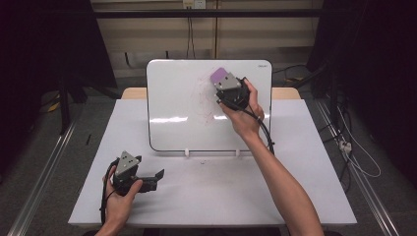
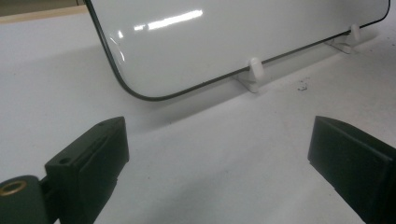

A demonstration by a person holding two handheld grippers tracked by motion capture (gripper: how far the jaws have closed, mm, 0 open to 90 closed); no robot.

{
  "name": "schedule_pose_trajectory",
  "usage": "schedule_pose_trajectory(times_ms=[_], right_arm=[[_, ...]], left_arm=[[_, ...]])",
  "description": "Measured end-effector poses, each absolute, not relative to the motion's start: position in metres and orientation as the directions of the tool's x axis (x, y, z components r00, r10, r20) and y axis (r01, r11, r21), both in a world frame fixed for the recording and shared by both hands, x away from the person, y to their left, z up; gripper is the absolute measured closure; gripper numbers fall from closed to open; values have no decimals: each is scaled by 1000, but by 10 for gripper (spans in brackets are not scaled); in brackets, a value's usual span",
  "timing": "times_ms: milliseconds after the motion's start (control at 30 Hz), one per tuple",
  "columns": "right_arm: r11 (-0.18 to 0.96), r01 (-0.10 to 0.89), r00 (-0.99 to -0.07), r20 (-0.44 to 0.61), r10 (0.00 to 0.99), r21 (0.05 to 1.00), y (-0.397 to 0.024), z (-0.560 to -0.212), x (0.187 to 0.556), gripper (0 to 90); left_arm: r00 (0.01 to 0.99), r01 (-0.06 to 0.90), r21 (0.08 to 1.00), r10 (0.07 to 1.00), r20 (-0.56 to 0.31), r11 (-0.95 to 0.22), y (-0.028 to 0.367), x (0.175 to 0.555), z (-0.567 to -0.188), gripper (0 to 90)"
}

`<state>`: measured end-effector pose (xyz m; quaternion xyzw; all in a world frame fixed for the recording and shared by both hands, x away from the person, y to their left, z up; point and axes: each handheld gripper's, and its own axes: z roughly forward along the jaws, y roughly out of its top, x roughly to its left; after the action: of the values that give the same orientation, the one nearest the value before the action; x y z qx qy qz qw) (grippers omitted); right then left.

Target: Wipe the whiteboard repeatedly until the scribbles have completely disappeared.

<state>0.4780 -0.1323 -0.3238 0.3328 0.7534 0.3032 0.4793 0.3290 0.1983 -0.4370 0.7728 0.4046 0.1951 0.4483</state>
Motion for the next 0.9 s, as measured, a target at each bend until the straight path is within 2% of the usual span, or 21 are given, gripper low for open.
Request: schedule_pose_trajectory(times_ms=[100,200,300,533,733,900], right_arm=[[583,214,-289,-519,804,784,-138,-312,488,416],[566,218,-300,-497,814,795,-143,-306,496,416],[601,206,-290,-538,792,773,-136,-310,494,417],[648,178,-404,-546,734,740,-105,-337,470,417],[668,164,-432,-556,710,726,-99,-343,464,417],[676,165,-380,-586,715,718,-102,-331,474,417]], left_arm=[[597,458,846,800,-64,-274,199,329,-438,51],[595,459,847,801,-69,-268,200,329,-437,52],[594,454,850,801,-67,-265,200,328,-436,52],[595,450,851,802,-61,-269,199,327,-436,52],[593,453,850,803,-62,-269,199,328,-437,52],[589,454,851,806,-63,-265,200,330,-437,52]])
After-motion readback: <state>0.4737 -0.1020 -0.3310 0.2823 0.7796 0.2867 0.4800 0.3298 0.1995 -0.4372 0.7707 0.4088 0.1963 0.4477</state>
